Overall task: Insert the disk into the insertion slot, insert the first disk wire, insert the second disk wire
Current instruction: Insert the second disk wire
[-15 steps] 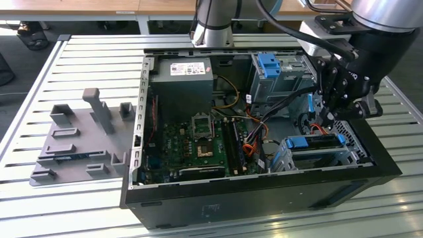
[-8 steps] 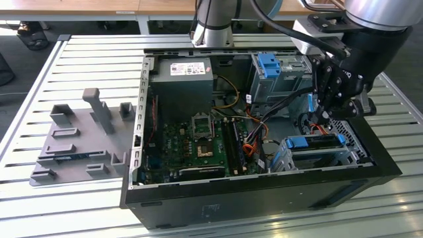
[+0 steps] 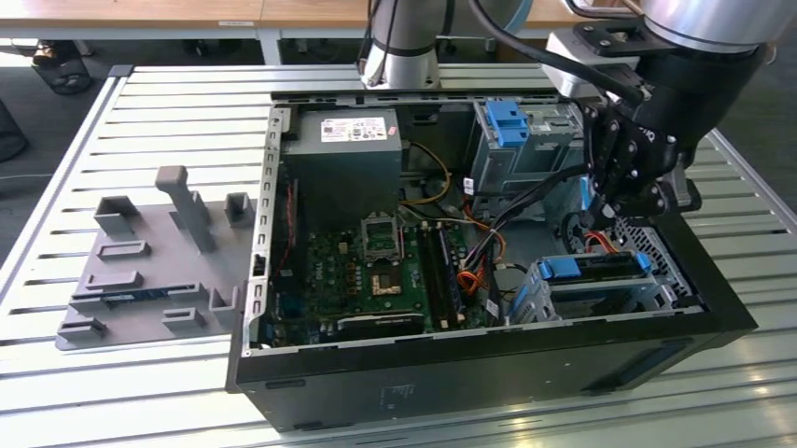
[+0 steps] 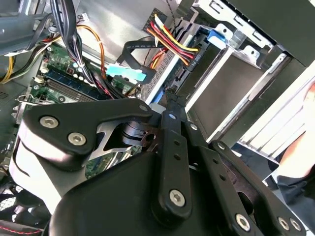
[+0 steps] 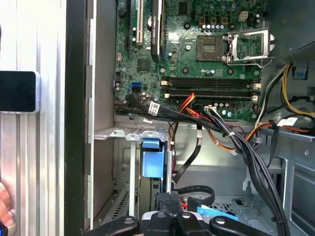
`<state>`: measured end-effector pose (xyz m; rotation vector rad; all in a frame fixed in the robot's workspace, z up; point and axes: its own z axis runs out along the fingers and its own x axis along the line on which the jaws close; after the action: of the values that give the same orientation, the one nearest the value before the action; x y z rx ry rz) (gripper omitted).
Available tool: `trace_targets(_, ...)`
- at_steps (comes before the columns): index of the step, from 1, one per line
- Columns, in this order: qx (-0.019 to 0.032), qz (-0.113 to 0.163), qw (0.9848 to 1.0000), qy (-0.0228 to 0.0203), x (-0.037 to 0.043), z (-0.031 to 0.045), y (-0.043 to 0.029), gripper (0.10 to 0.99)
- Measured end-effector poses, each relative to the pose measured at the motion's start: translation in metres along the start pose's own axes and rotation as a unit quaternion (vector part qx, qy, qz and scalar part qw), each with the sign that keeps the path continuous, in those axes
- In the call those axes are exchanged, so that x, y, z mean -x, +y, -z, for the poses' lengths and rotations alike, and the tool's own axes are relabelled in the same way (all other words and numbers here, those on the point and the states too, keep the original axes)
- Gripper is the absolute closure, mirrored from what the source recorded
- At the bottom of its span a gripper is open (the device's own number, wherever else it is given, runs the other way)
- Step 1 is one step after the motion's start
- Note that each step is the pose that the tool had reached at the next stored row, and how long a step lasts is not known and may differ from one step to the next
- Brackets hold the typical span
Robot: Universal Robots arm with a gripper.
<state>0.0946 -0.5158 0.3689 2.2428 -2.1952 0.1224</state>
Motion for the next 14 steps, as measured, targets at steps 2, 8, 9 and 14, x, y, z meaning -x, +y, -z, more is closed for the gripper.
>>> trace_targets(2, 0.0000, 0.000, 1.0000, 0.0000, 0.0040, 0.0002, 0.0000, 0.980)
trace_targets(8, -0.0004, -0.001, 1.0000, 0.0001, 0.0176, 0.0002, -0.0001, 0.980)
trace_targets(9, -0.0005, -0.001, 1.0000, 0.0000, 0.0184, -0.0001, 0.0002, 0.980)
trace_targets(14, -0.0008, -0.003, 1.0000, 0.0002, 0.0236, -0.0020, 0.0005, 0.914)
